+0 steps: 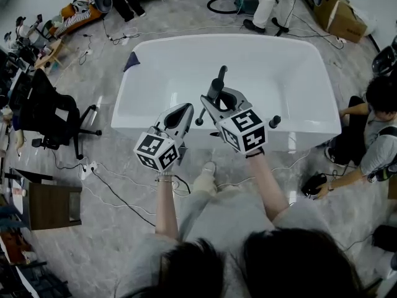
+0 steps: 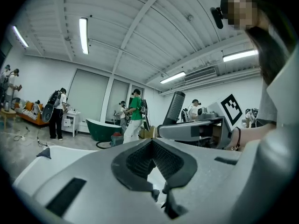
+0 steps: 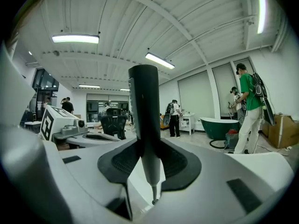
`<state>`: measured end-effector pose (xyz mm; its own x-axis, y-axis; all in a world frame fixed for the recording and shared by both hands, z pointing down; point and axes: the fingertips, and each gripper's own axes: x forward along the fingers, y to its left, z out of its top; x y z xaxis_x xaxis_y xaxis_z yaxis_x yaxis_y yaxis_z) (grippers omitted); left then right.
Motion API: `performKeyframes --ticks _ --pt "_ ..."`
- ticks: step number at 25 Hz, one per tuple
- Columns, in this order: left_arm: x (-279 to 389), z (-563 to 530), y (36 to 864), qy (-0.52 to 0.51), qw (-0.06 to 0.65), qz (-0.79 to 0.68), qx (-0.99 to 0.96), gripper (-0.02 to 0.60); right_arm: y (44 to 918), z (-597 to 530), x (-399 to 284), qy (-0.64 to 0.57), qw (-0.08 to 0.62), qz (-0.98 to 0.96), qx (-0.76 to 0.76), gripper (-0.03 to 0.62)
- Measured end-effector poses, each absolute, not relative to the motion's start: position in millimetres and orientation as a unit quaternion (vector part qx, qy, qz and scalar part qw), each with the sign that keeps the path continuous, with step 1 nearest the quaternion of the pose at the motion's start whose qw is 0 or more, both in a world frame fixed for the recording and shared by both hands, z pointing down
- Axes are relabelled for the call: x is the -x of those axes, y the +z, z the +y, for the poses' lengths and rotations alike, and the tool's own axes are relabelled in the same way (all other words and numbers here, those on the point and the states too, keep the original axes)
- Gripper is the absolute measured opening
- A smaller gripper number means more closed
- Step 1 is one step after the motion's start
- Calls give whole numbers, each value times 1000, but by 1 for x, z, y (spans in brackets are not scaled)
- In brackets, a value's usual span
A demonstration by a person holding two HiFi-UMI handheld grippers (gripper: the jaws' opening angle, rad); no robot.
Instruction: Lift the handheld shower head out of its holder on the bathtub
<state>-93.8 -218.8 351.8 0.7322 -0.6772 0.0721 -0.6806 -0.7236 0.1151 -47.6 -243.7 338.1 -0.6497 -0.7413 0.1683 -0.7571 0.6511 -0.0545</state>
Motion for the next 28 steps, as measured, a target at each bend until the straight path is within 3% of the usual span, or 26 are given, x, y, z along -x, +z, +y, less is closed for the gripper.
performKeyframes --ticks 28 --pt "45 -180 298 4 4 -306 -952 6 278 -191 -7 27 3 -889 -456 132"
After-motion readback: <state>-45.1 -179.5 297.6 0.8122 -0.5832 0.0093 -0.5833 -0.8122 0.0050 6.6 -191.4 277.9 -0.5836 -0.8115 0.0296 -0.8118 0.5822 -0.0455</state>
